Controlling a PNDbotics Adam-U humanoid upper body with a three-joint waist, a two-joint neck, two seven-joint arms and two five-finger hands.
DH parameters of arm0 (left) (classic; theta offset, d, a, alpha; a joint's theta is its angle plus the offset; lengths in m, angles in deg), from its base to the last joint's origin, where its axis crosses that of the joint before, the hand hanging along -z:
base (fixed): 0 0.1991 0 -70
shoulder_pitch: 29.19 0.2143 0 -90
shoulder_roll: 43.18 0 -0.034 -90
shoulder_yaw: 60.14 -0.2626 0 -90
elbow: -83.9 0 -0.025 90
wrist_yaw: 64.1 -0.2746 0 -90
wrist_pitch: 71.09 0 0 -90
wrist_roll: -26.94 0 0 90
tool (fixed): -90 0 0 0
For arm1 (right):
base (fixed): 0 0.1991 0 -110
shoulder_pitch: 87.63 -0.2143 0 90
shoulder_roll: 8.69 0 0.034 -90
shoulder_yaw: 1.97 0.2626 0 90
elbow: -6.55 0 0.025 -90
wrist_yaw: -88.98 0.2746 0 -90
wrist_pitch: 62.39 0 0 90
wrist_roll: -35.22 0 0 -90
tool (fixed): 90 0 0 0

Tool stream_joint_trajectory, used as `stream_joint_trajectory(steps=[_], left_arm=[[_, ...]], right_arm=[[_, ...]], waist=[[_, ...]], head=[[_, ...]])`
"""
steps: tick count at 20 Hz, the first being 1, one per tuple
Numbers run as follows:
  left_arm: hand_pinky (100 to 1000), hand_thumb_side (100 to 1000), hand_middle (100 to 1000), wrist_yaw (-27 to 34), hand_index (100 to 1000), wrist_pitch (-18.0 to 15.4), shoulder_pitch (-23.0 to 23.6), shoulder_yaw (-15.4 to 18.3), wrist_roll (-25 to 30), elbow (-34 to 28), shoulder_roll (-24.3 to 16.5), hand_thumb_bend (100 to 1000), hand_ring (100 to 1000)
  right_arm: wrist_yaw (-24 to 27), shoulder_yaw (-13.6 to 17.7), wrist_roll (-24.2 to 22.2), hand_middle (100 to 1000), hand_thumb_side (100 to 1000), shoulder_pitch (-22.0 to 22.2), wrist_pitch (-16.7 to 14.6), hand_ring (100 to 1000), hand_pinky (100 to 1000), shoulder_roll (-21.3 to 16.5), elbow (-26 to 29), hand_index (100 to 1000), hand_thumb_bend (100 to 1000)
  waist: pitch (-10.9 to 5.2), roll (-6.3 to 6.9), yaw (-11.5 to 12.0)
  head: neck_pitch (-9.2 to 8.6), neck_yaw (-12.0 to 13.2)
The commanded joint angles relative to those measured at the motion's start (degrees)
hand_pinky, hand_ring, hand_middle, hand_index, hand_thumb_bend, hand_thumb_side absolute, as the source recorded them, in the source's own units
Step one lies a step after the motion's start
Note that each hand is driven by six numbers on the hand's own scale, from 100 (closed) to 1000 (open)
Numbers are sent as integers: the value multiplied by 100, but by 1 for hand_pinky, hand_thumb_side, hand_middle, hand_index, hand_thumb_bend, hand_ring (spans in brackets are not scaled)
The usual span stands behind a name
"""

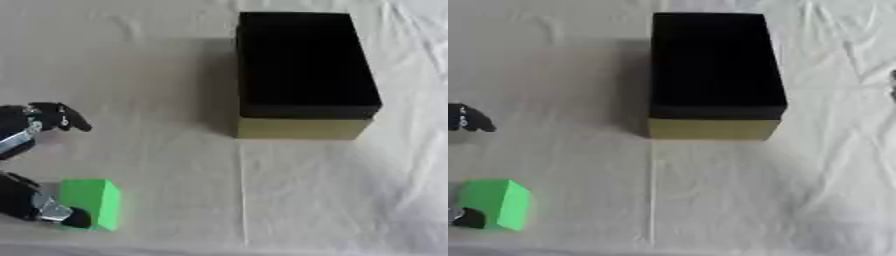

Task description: Pick up objects on the table and place them in the box.

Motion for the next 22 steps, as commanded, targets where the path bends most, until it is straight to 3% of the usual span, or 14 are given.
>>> stream_joint_trajectory(steps=[1, 6, 12, 22], left_arm=[[786, 559, 772, 1, 844, -61, 16, -20, 144, -79, -130, 1000, 777], [787, 516, 770, -1, 836, -219, 118, -92, 289, -79, -205, 1000, 744], [793, 530, 771, -474, 834, -443, 180, -81, 59, -79, -251, 1000, 750], [792, 541, 770, -1246, 831, -314, 265, -177, -233, -79, -24, 911, 752]], right_arm=[[16, 70, 31, 814, 1000, -44, -3, 798, 872, -106, 115, 840, 100], [22, 70, 47, 814, 1000, -27, 15, 798, 872, -86, 115, 840, 100], [23, 76, 70, 813, 1000, -6, 14, 798, 872, -82, 115, 840, 100], [45, 63, 64, 812, 1000, 4, 18, 797, 871, -25, 115, 839, 100]], waist=[[-129, 7, 8], [-146, 7, 32], [-165, 10, 51], [-148, -6, 26]], head=[[29, -15], [61, 1], [65, 11], [57, 60]])
